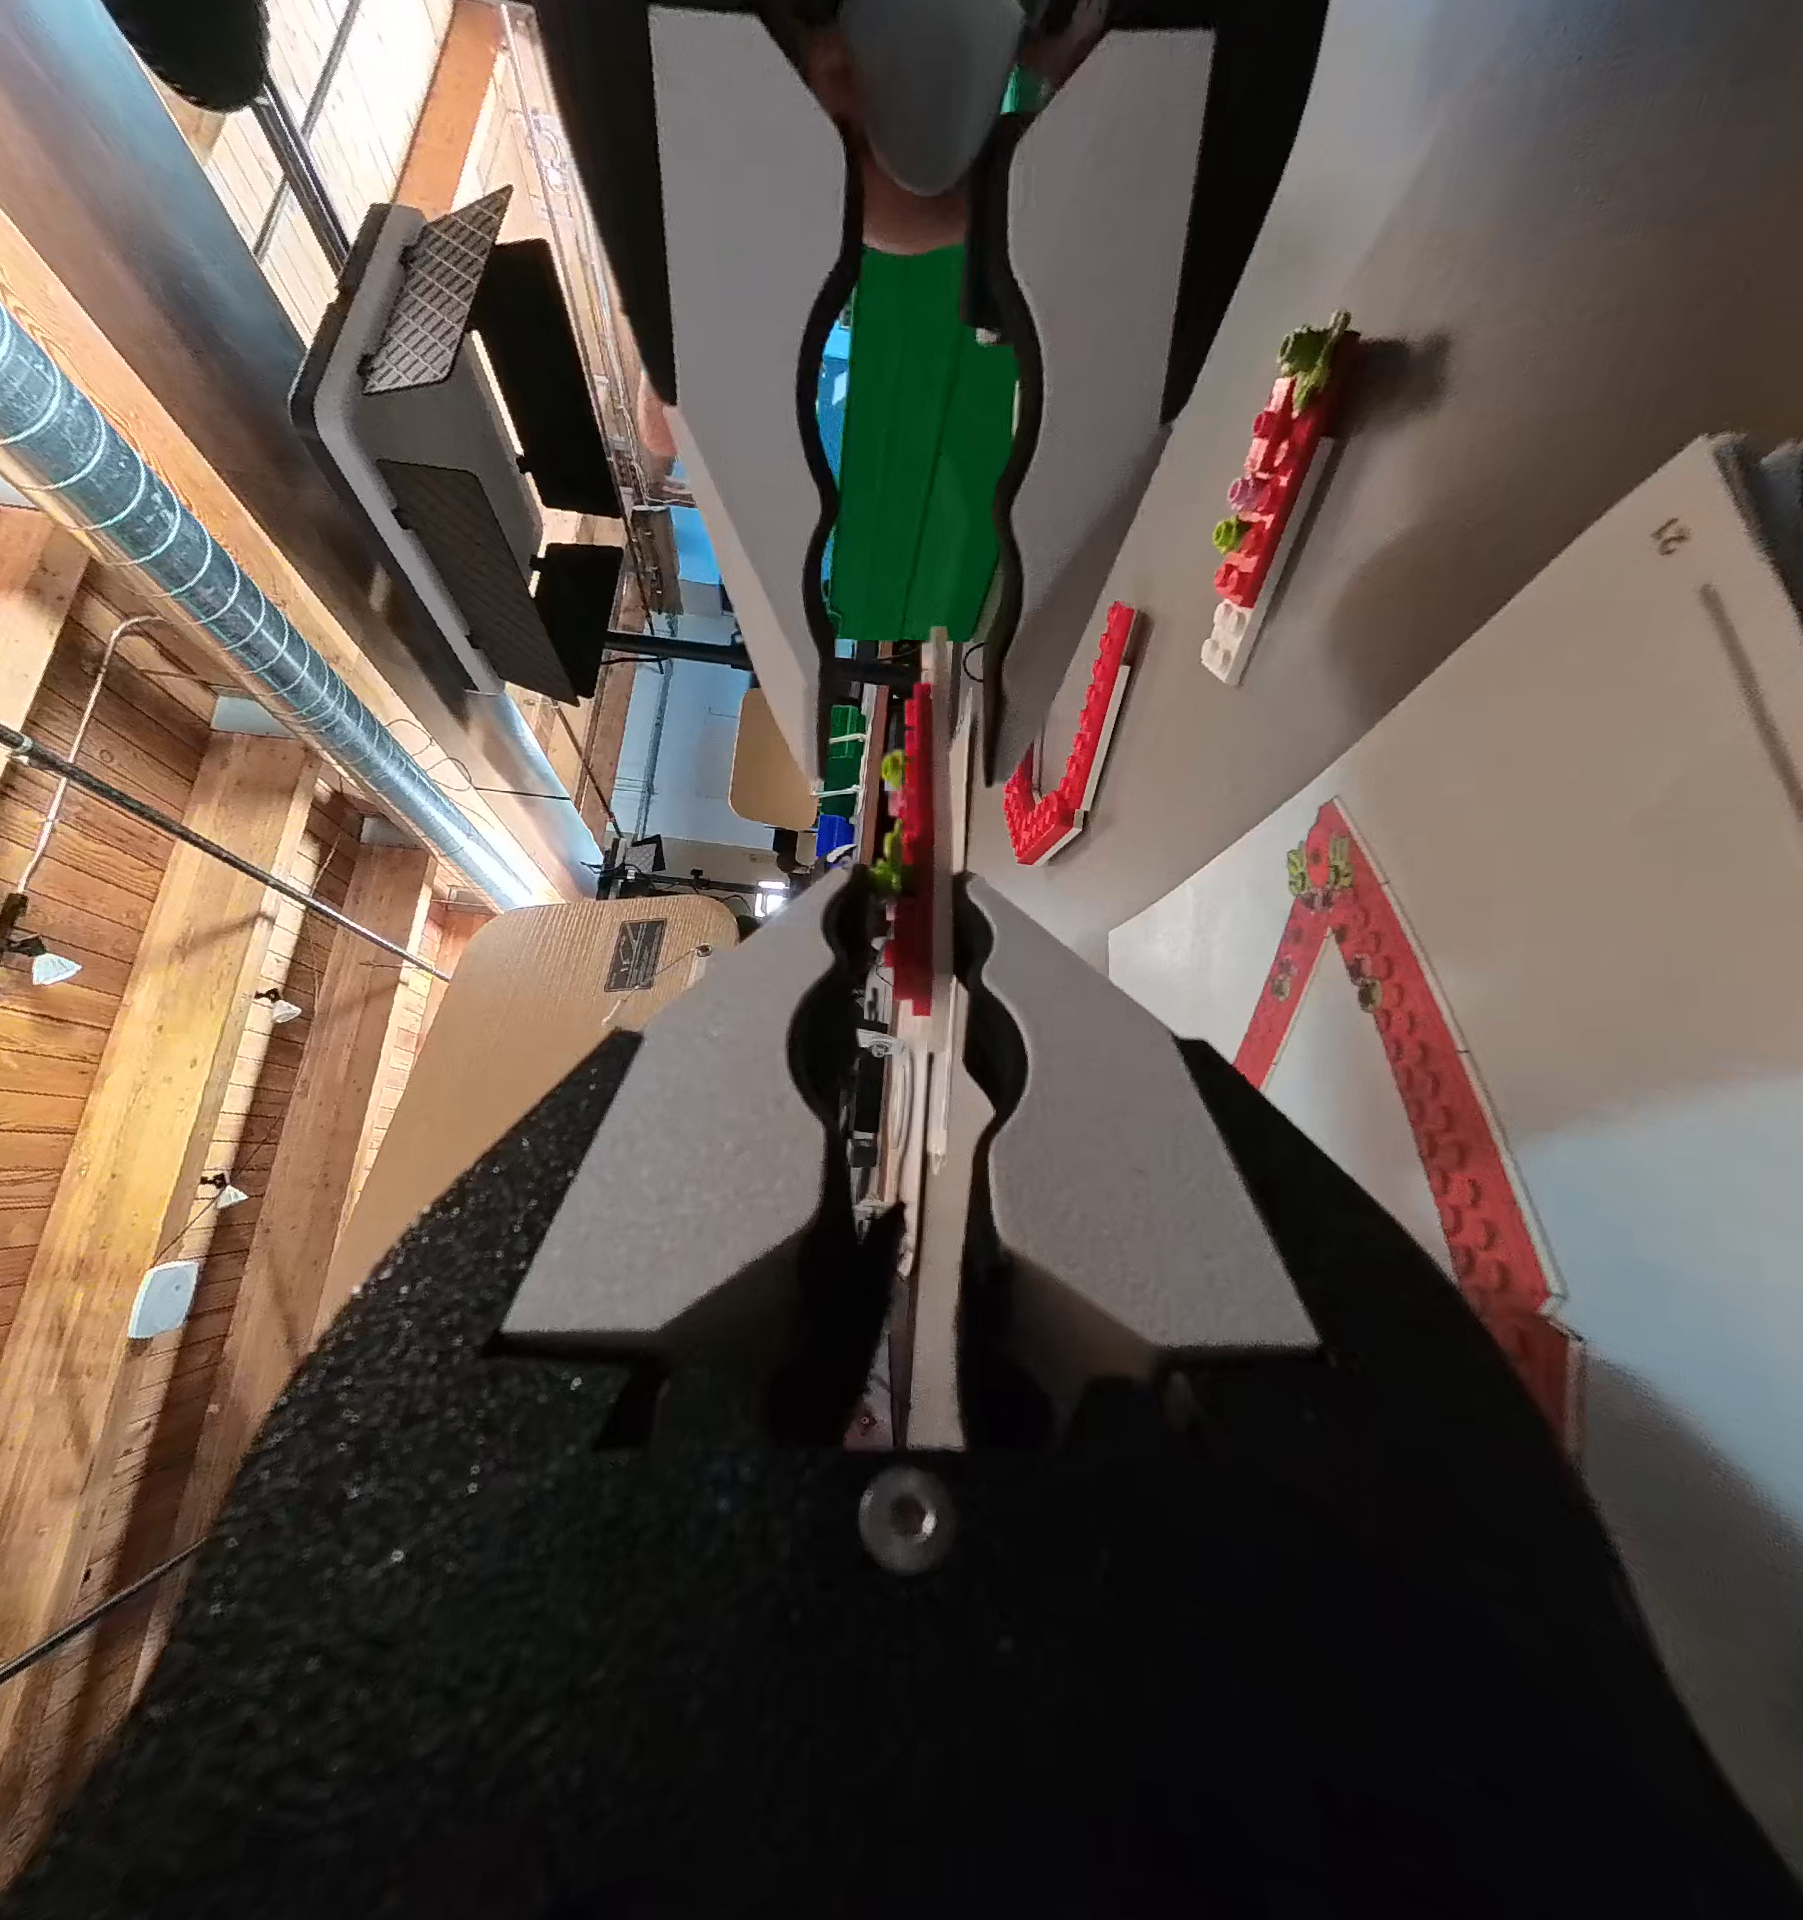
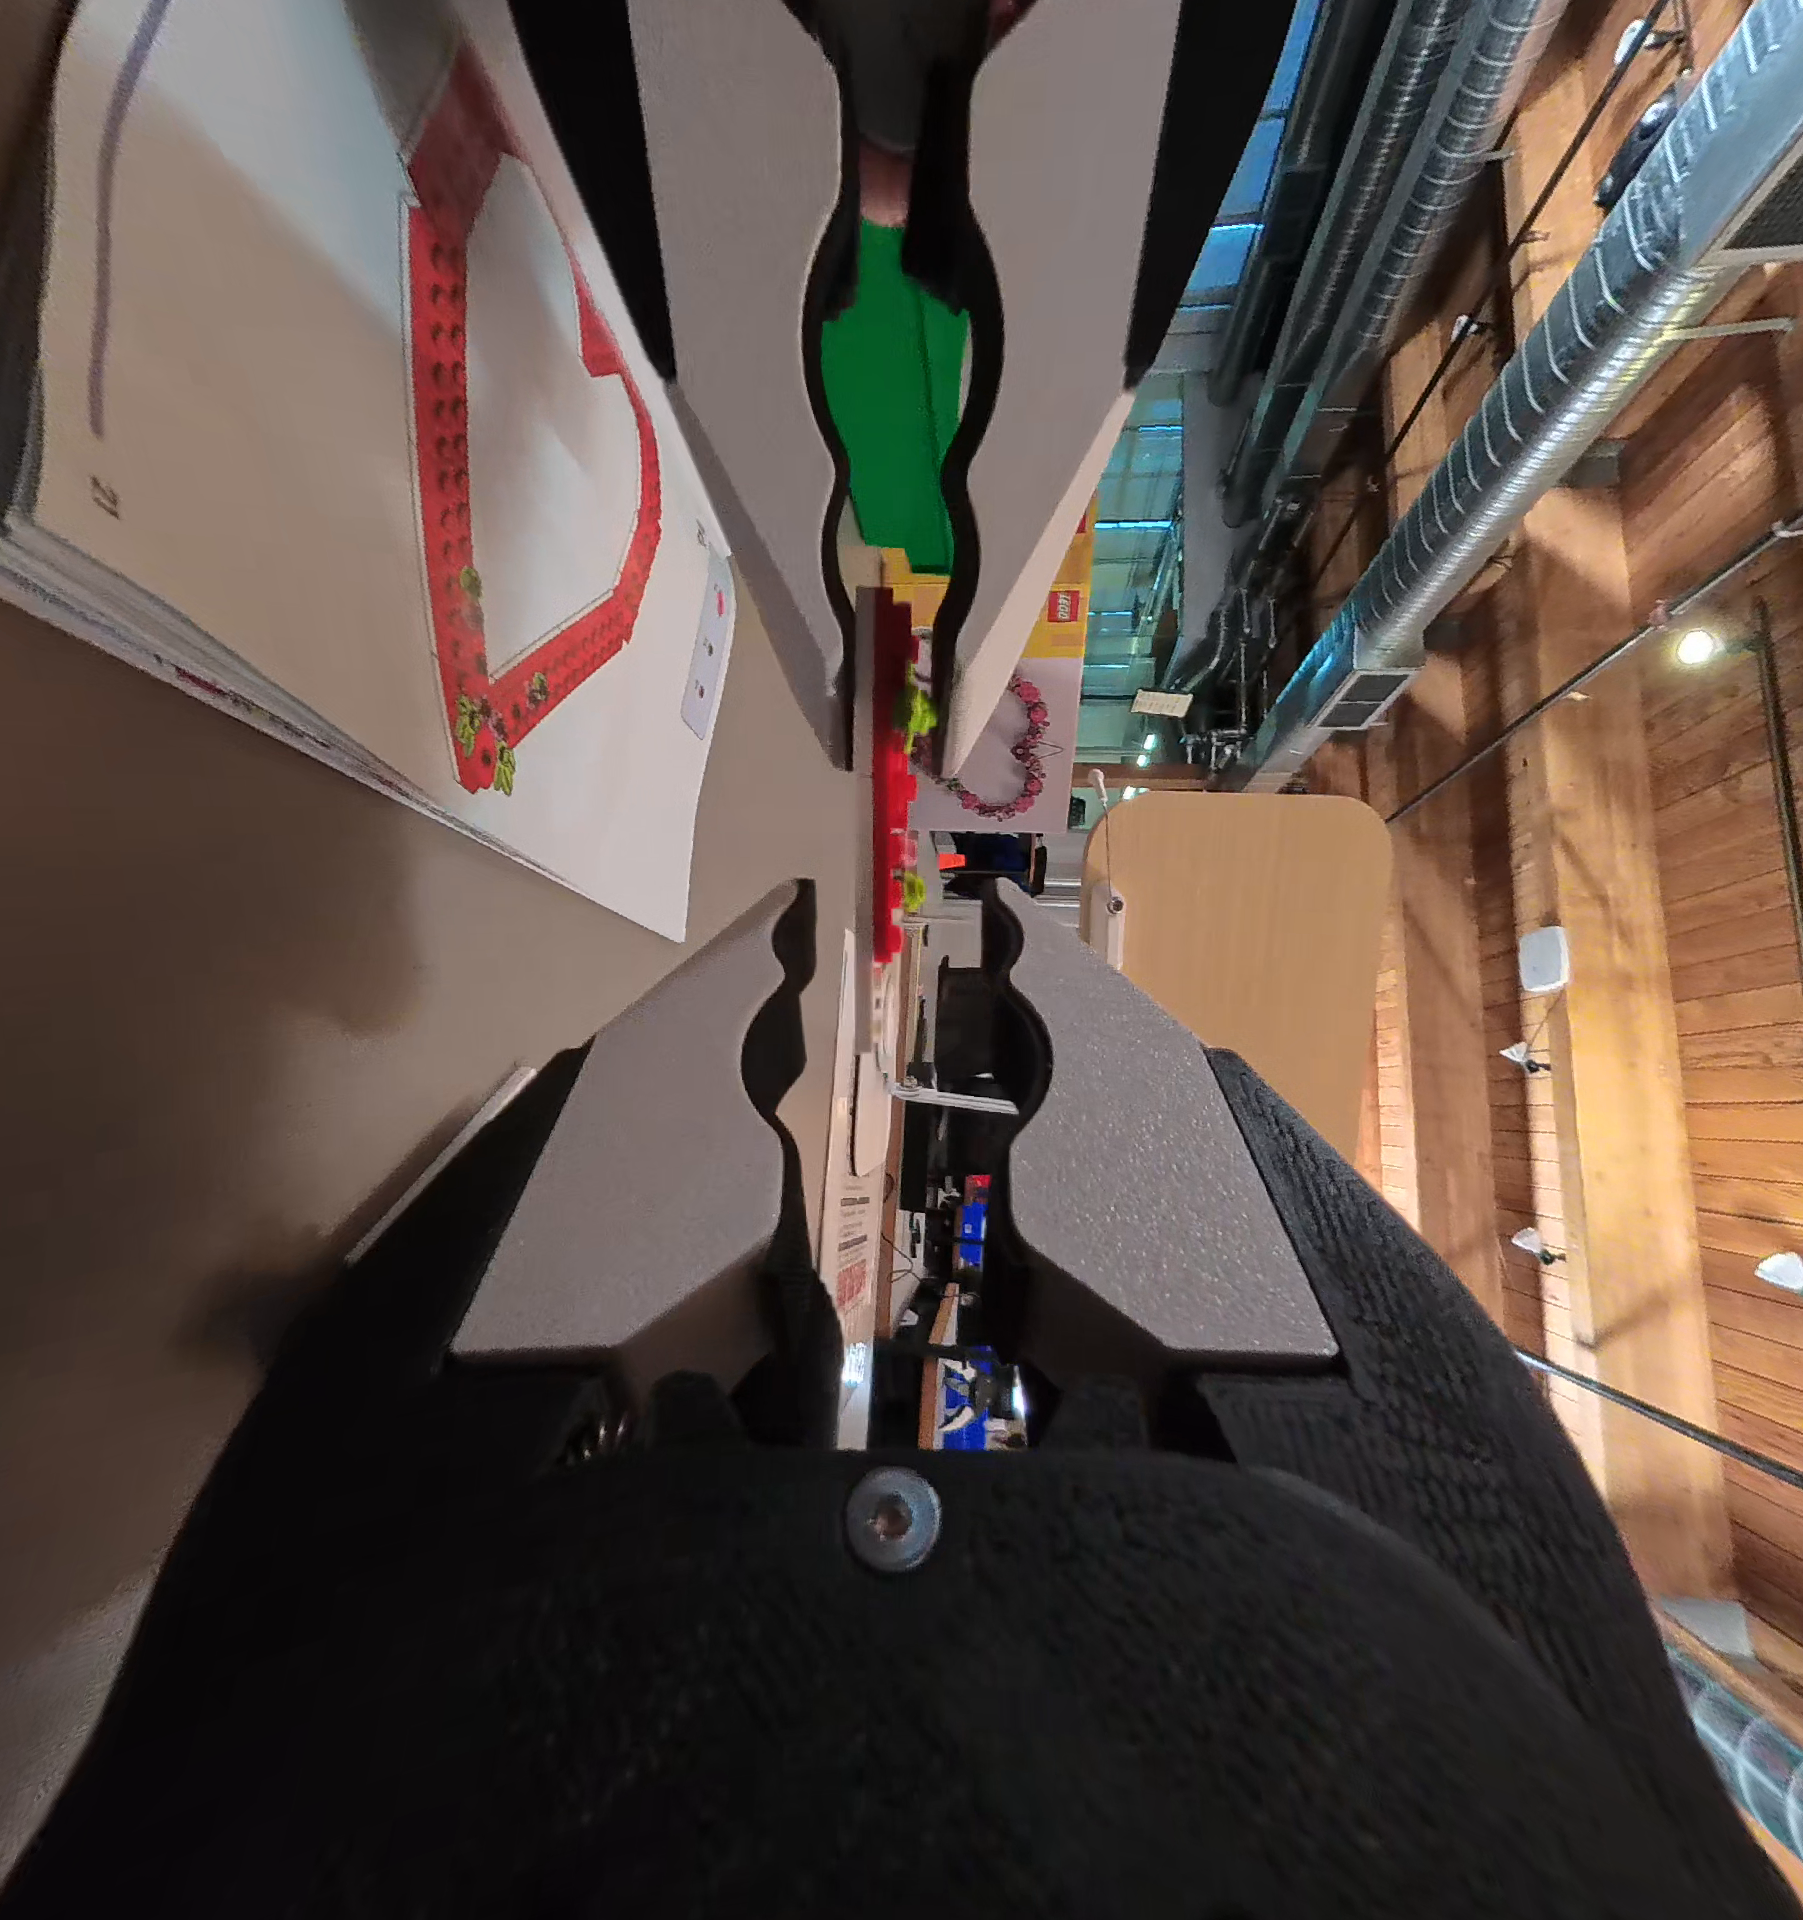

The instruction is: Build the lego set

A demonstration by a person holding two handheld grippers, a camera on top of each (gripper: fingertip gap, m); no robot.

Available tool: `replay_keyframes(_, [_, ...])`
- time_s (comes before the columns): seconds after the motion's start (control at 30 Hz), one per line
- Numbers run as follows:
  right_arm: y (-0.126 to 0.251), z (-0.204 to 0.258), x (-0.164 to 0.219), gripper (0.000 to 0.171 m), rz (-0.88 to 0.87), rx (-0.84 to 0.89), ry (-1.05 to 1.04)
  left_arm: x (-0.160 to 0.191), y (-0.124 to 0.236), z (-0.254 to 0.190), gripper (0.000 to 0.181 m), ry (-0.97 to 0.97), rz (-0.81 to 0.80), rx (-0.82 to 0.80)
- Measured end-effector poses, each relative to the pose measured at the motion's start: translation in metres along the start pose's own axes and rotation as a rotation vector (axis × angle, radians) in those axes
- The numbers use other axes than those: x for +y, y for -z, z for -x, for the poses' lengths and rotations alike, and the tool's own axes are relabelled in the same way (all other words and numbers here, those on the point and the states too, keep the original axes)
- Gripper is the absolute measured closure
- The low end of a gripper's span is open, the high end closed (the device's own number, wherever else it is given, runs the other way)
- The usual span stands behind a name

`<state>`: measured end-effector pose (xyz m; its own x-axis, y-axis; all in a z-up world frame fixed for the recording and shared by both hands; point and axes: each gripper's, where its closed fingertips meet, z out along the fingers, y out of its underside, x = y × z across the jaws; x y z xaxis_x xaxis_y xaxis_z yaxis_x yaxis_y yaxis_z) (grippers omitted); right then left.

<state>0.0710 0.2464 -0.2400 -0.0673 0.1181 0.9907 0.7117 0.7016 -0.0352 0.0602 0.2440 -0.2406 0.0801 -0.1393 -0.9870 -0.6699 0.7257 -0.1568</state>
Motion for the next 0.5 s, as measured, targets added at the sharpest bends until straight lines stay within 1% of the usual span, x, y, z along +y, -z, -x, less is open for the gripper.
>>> replay_keyframes(0.23, [-0.0047,0.0075,0.0027,0.146,0.013,-0.041,-0.001,-0.0003,0.0003,-0.0007,0.17,-0.001,-0.004,0.004])
replay_keyframes(0.5, [-0.0061,0.0093,0.0027,0.159,0.015,-0.071,-0.048,-0.0017,0.0004,-0.0043,0.17,-0.018,-0.009,0.017])
